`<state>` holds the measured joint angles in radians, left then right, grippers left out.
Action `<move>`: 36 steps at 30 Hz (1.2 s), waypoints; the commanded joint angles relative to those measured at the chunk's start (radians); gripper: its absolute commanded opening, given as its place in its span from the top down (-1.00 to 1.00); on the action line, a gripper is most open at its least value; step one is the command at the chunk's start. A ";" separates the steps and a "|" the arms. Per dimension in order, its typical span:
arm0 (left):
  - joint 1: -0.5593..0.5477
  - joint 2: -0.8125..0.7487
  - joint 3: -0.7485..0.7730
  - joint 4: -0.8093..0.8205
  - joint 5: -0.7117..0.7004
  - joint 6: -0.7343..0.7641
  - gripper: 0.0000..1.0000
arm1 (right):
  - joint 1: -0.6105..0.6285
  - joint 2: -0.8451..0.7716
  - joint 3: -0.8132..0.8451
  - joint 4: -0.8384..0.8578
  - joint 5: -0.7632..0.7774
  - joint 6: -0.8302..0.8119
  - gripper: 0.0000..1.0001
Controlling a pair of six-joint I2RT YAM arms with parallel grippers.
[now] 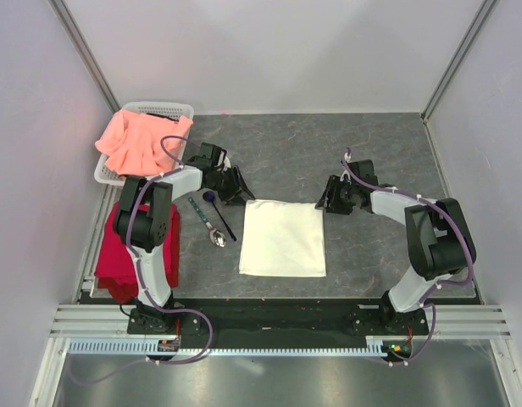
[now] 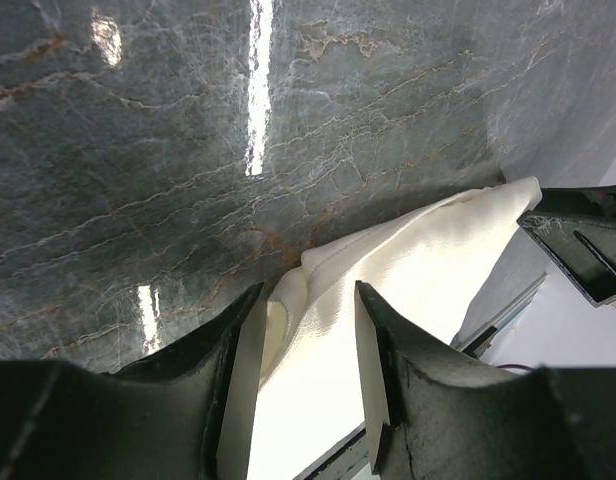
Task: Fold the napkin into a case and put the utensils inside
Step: Smooth out the lower triangle-folded napkin at the center of the board.
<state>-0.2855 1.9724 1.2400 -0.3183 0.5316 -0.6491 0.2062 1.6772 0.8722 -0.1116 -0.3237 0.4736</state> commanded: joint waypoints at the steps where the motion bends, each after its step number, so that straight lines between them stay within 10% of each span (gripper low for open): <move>1: -0.004 0.016 -0.004 0.030 0.033 0.022 0.09 | -0.002 0.015 0.039 0.035 -0.023 -0.018 -0.04; 15: -0.003 0.057 0.042 0.056 0.037 -0.061 0.57 | -0.013 0.032 0.042 0.061 -0.018 -0.030 0.40; 23: 0.002 0.043 0.032 0.101 0.042 -0.116 0.96 | -0.014 0.042 0.048 0.090 -0.014 -0.030 1.00; 36: 0.039 -0.095 -0.179 0.295 0.091 -0.334 0.79 | -0.044 -0.024 -0.062 0.196 -0.001 0.013 1.00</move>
<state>-0.2676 1.8862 1.0477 -0.1101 0.5686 -0.9367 0.1829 1.6363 0.8120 0.0246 -0.3210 0.4896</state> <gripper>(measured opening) 0.040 0.007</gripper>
